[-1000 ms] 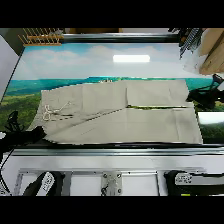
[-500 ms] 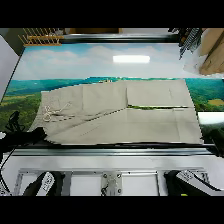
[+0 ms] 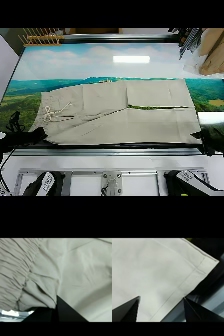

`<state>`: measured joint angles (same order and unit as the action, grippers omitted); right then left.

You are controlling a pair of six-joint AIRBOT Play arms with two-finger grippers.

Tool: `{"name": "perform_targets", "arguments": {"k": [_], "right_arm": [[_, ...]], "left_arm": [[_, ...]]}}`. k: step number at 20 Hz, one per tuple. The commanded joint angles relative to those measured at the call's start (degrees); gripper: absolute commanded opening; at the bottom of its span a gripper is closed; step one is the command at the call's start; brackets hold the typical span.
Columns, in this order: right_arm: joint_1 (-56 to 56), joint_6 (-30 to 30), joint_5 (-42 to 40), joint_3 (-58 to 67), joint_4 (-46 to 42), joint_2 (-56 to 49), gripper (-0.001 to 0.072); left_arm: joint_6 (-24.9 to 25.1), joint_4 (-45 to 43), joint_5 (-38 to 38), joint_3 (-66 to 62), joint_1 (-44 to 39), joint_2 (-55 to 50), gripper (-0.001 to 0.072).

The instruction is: Fold the clothes and pants, and hang the long-sleeved shirts on hangers.

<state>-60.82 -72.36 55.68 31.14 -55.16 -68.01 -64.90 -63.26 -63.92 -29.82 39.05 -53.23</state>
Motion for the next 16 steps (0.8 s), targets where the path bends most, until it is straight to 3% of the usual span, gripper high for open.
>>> {"name": "perform_targets", "arguments": {"k": [1,4,5,6,7,8,9,12,16], "right_arm": [[3.9,0.6,-3.9,-0.5,0.4,-0.4,0.0581],[5.4,0.6,-3.8,-0.5,0.4,-0.7,0.0574],[5.3,0.6,-3.8,-0.5,0.3,-0.7,0.0492],[5.3,0.6,-3.8,-0.5,0.3,-0.7,0.0229],[5.3,0.7,-3.8,-0.5,0.3,-0.7,0.0091],[5.3,0.7,-3.8,-0.4,0.1,-0.7,0.0078],[5.3,0.9,-3.8,-0.3,-0.5,-0.5,0.0004],[5.3,1.0,-1.5,3.3,-4.6,0.9,0.0007],[5.3,1.0,7.8,14.5,-7.2,1.6,0.0006]], "left_arm": [[0.0,0.0,-0.2,0.0,0.0,0.0,0.0010],[0.0,0.0,-0.2,0.0,0.0,0.0,0.0010],[0.0,0.0,-0.2,0.0,0.0,0.0,0.0011],[0.0,0.0,-0.4,0.0,0.0,0.0,0.0010],[0.0,0.0,-0.4,0.0,0.0,0.0,0.0011],[0.0,-0.1,-0.4,0.0,0.0,0.1,0.0011],[0.0,-0.1,-0.4,0.0,0.1,0.1,0.0011],[0.0,-0.1,-1.2,-1.1,0.0,0.1,0.0010],[0.0,0.0,-6.3,-8.0,-0.1,0.1,0.0010]]}}
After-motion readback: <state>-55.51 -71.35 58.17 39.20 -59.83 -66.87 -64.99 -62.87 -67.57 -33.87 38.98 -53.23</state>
